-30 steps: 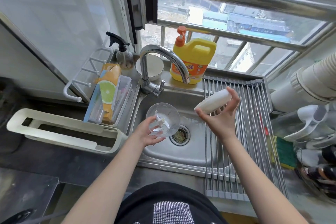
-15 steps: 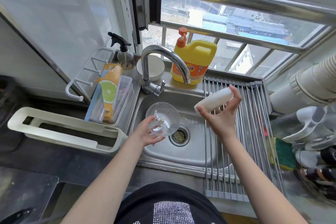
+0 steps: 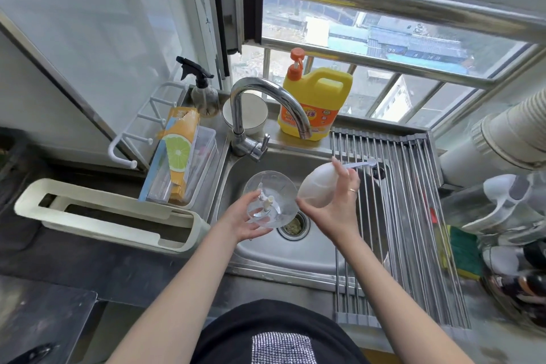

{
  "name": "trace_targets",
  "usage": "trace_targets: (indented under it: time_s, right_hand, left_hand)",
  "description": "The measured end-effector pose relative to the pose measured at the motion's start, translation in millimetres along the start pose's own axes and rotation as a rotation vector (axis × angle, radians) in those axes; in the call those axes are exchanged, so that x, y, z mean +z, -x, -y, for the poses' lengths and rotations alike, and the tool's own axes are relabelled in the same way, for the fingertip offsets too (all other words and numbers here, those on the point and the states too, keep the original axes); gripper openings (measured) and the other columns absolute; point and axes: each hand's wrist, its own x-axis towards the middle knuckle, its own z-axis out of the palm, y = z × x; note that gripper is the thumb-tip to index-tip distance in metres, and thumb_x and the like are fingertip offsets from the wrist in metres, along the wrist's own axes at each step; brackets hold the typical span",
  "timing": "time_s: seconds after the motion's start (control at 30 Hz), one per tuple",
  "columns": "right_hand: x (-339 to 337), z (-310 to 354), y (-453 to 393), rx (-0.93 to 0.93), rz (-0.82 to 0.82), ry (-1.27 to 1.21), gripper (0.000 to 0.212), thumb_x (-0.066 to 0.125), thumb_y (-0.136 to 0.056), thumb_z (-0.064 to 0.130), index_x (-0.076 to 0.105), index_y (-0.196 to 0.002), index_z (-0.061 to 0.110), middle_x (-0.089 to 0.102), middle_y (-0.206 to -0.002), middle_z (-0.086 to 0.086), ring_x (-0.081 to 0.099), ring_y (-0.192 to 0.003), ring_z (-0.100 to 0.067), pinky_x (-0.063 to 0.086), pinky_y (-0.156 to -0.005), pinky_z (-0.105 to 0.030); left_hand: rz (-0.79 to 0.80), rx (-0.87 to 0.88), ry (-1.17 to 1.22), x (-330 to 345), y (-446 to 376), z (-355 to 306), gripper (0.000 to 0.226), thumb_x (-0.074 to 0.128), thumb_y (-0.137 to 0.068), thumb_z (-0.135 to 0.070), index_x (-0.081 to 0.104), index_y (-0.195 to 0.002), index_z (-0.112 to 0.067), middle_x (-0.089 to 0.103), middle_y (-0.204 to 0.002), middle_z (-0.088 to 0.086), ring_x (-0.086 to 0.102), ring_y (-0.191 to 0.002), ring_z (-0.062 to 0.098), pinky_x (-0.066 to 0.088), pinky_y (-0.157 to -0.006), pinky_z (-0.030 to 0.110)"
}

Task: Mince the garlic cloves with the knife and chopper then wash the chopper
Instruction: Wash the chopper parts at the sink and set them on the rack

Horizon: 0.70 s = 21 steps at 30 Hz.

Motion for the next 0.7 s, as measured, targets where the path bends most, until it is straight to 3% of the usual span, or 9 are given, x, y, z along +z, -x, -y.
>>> trace_targets:
  time_s: [0.17, 0.27, 0.37, 0.53, 0.7]
  right_hand:
    - [-0.5, 14.7, 3.7, -0.013, 0.103, 0.035, 0.1, 0.075, -0.057, 0.053, 0.015, -0.137, 0.055, 0.014, -0.149, -0.002, 0.027, -0.135, -0.029, 0.036, -0.106, -0.046]
    - [-1.1, 31.3, 2.6, -0.112, 0.229, 0.121, 0.101, 0.076, -0.058, 0.055, 0.017, -0.139, 0.045, 0.022, -0.144, 0.005, 0.029, -0.129, -0.026, 0.034, -0.102, -0.044]
    - [7.8, 44.4, -0.9, -0.234, 0.396, 0.452, 0.099, 0.073, -0.059, 0.057, 0.017, -0.139, 0.047, 0.018, -0.15, 0.002, 0.026, -0.129, -0.029, 0.03, -0.098, -0.046]
    - [15.3, 45.5, -3.3, -0.233, 0.449, 0.557, 0.1, 0.068, -0.059, 0.057, 0.01, -0.14, 0.051, 0.011, -0.154, -0.002, 0.019, -0.133, -0.031, 0.026, -0.1, -0.049]
    - [11.4, 47.6, -5.3, -0.191, 0.583, 0.458, 0.104, 0.074, -0.06, 0.049, 0.01, -0.142, 0.05, 0.004, -0.156, 0.0, 0.003, -0.141, -0.03, 0.026, -0.108, -0.057]
  left_hand:
    - [0.0, 0.046, -0.132, 0.7, -0.4, 0.3, 0.052, 0.067, -0.083, -0.046, 0.053, -0.128, -0.025, 0.054, -0.128, 0.016, 0.06, -0.107, 0.031, 0.058, -0.063, 0.043]
    - [0.045, 0.066, -0.16, 5.7, 2.4, 0.6, 0.048, 0.064, -0.082, -0.053, 0.056, -0.12, -0.025, 0.055, -0.113, 0.016, 0.063, -0.088, 0.028, 0.055, -0.053, 0.039]
    - [0.183, 0.003, -0.106, 16.5, 1.1, 3.9, 0.077, 0.062, -0.072, -0.068, 0.056, -0.13, -0.018, 0.061, -0.109, 0.014, 0.065, -0.086, 0.028, 0.055, -0.062, 0.039]
    - [0.345, 0.067, 0.073, 19.3, -0.7, 6.7, 0.073, 0.028, -0.087, -0.073, 0.065, -0.114, -0.016, 0.07, -0.099, 0.011, 0.069, -0.083, 0.026, 0.051, -0.072, 0.037]
    - [0.337, 0.004, 0.06, 14.3, -2.5, 10.3, 0.061, 0.048, -0.077, -0.066, 0.063, -0.115, -0.021, 0.067, -0.1, 0.009, 0.063, -0.084, 0.026, 0.041, -0.073, 0.035]
